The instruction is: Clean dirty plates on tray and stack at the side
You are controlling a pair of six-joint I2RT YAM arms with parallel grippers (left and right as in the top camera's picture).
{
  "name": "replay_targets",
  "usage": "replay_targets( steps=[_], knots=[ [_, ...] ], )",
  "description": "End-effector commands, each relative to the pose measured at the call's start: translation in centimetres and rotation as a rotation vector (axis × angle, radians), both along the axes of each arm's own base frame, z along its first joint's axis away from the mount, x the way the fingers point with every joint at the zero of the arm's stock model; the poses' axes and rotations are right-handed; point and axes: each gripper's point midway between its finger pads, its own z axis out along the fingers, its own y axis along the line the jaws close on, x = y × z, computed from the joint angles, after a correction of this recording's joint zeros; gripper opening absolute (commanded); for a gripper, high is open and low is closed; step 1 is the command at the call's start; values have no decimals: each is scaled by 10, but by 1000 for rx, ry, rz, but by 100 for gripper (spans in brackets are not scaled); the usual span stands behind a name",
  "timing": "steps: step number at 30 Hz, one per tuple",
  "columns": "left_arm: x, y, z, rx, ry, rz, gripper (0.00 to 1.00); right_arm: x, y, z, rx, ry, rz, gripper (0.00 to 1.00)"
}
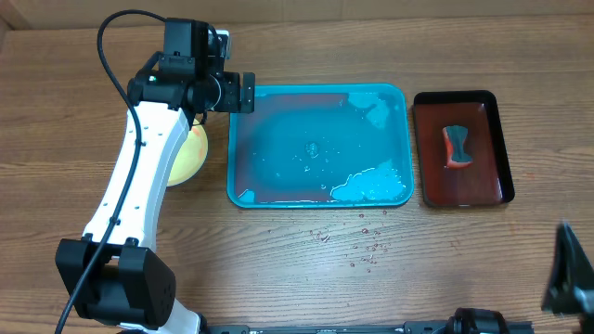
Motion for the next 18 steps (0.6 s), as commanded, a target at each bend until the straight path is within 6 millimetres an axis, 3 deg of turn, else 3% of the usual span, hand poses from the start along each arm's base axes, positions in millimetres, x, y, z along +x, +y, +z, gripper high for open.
replay_targets(
  steps=[1,4,10,18],
  knots=[
    [2,0,-1,16,-4,-13,100,13,2,-26,3,-35,21,100],
    [2,0,-1,17,-4,-14,100,47,9,-62,4,-86,77,100],
    [2,0,-1,17,-4,-13,100,96,24,-119,-5,-213,195,100],
    [2,0,-1,17,-4,-14,100,123,36,-199,-14,-330,260,100]
  ],
)
